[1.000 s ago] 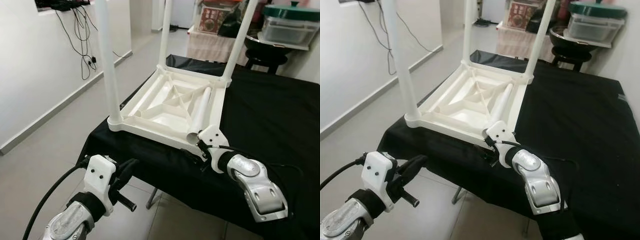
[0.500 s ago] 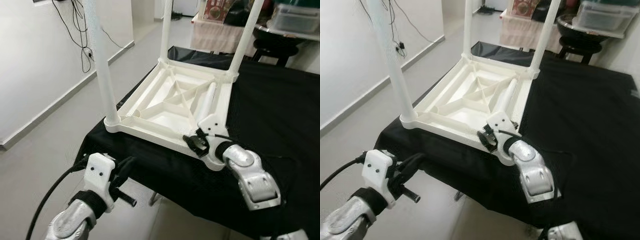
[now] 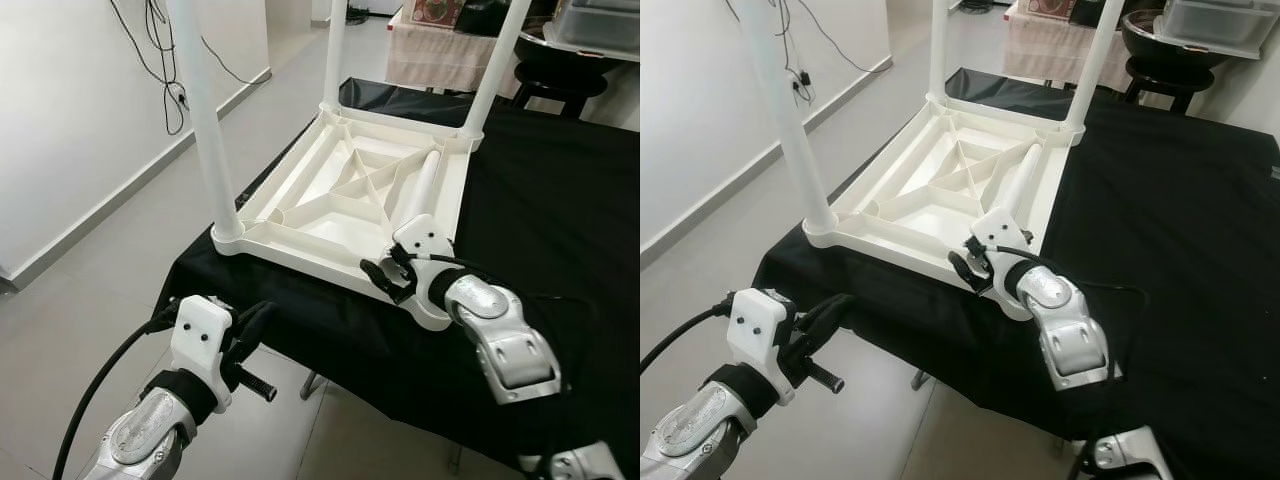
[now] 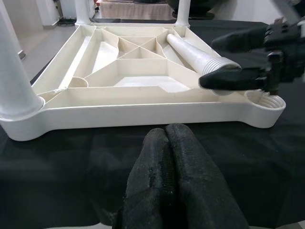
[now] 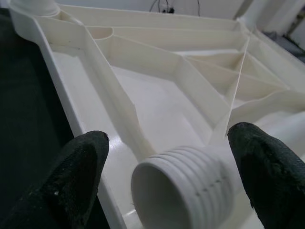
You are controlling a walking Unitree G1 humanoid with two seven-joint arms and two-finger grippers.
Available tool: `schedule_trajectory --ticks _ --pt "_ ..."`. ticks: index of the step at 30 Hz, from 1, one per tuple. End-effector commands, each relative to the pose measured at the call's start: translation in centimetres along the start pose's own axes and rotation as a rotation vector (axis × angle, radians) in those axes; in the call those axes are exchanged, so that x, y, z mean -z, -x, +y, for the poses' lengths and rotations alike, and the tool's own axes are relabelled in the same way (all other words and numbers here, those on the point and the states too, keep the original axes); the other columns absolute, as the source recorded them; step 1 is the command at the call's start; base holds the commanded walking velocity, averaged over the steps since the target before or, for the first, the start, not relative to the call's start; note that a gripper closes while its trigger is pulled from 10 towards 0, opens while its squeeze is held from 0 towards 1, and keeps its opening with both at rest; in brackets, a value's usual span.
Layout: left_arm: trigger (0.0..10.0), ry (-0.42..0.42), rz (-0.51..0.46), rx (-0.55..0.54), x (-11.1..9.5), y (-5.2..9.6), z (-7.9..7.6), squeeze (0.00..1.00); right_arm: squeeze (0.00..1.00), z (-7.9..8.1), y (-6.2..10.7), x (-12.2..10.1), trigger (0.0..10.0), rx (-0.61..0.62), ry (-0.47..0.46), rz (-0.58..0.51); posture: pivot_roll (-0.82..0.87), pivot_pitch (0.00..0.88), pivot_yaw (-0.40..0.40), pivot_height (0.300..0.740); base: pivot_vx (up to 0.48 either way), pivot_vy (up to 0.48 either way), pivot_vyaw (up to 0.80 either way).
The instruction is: Building children table
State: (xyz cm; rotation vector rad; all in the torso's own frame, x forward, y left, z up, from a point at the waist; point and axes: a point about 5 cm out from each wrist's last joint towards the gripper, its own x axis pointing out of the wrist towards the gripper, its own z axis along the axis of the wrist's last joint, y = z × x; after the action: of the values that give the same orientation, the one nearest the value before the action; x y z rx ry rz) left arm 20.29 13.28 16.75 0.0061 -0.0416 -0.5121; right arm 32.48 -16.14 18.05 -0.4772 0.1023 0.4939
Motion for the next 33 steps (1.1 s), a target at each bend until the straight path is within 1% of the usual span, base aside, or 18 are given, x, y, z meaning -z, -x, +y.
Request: schedule_trajectory --ticks 1,2,4,7,10,13,16,17,18,21,24,25,26,27,28,29,30,33 --pt "10.0 0.009 0.015 -0.002 0.3 0.1 0.1 0.00 0.00 0.3 0.2 0.3 10.0 -0.037 0.018 0.005 -0.03 0.060 -0.039 0.740 0.000 0.000 0.00" --pt "10.0 0.009 0.015 0.000 0.4 0.1 0.1 0.00 0.00 0.0 0.4 0.5 10.0 -0.039 0.032 0.016 -0.02 0.059 -0.041 0.740 0.000 0.000 0.00" --pt "10.0 0.009 0.015 0.000 0.4 0.1 0.1 0.00 0.00 0.0 0.4 0.5 10.0 -0.039 0.032 0.016 -0.02 0.059 -0.041 0.740 0.000 0.000 0.00" --pt "10.0 0.009 0.016 0.001 0.4 0.1 0.0 0.00 0.00 -0.9 0.6 0.9 10.0 -0.036 0.054 0.034 -0.02 0.058 -0.043 0.740 0.000 0.000 0.00" --pt "10.0 0.009 0.017 0.002 0.4 0.1 0.0 0.00 0.00 -1.9 0.5 1.1 10.0 0.002 0.109 0.066 -0.02 0.056 -0.044 0.740 0.000 0.000 0.00" --pt "10.0 0.009 0.018 0.003 0.4 0.1 0.0 0.00 0.00 -2.3 0.3 1.5 10.0 0.037 0.160 0.101 -0.02 0.055 -0.045 0.740 0.000 0.000 0.00" --pt "10.0 0.008 0.018 0.003 0.5 0.1 -0.1 0.00 0.00 -2.6 0.1 1.7 10.0 0.085 0.187 0.132 -0.02 0.054 -0.047 0.740 0.000 0.000 0.00" --pt "10.0 0.008 0.018 0.003 0.5 0.1 -0.1 0.00 0.00 -2.6 0.1 1.7 10.0 0.085 0.187 0.132 -0.02 0.054 -0.047 0.740 0.000 0.000 0.00" --pt "10.0 0.007 0.019 0.003 0.5 0.1 -0.1 0.00 0.00 -2.7 0.0 1.8 10.0 0.120 0.184 0.144 -0.02 0.053 -0.048 0.740 0.000 0.000 0.00" --pt "10.0 0.007 0.019 0.005 0.5 0.1 -0.1 0.00 0.00 -2.7 -0.2 1.7 10.0 0.175 0.167 0.154 -0.02 0.052 -0.048 0.740 0.000 0.000 0.00" --pt "10.0 0.007 0.020 0.005 0.5 0.1 -0.1 0.00 0.00 -2.7 -0.2 1.8 10.0 0.210 0.153 0.163 -0.02 0.052 -0.047 0.740 0.000 0.000 0.00" --pt "10.0 0.007 0.020 0.007 0.5 0.1 -0.1 0.00 0.00 -2.5 -0.3 2.0 10.0 0.259 0.109 0.175 -0.02 0.051 -0.048 0.740 0.000 0.000 0.00" --pt "10.0 0.007 0.020 0.007 0.5 0.1 -0.1 0.00 0.00 -2.5 -0.3 2.0 10.0 0.273 0.093 0.178 -0.02 0.051 -0.048 0.740 0.000 0.000 0.00" --pt "10.0 0.007 0.021 0.007 0.5 0.1 -0.2 0.00 0.00 -2.4 -0.3 2.1 5.6 0.280 0.087 0.179 -0.02 0.051 -0.048 0.740 0.000 0.000 0.00" --pt "10.0 0.007 0.021 0.007 0.5 0.1 -0.2 0.00 0.00 -2.4 -0.3 2.1 5.6 0.280 0.087 0.179 -0.02 0.051 -0.048 0.740 0.000 0.000 0.00" --pt "10.0 0.006 0.020 0.008 0.5 0.1 -0.1 0.00 0.00 -1.9 -0.4 2.0 3.9 0.311 0.077 0.181 -0.02 0.049 -0.049 0.740 0.000 0.000 0.00" --pt "10.0 0.006 0.020 0.008 0.5 0.1 -0.2 0.00 0.00 -1.6 -0.5 2.1 0.0 0.321 0.084 0.184 -0.02 0.048 -0.048 0.740 0.000 0.000 0.00" --pt "10.0 0.004 0.020 0.008 0.5 0.1 -0.2 0.00 0.00 -1.2 -0.6 2.1 0.0 0.333 0.097 0.188 -0.02 0.048 -0.048 0.740 0.000 0.000 0.00"
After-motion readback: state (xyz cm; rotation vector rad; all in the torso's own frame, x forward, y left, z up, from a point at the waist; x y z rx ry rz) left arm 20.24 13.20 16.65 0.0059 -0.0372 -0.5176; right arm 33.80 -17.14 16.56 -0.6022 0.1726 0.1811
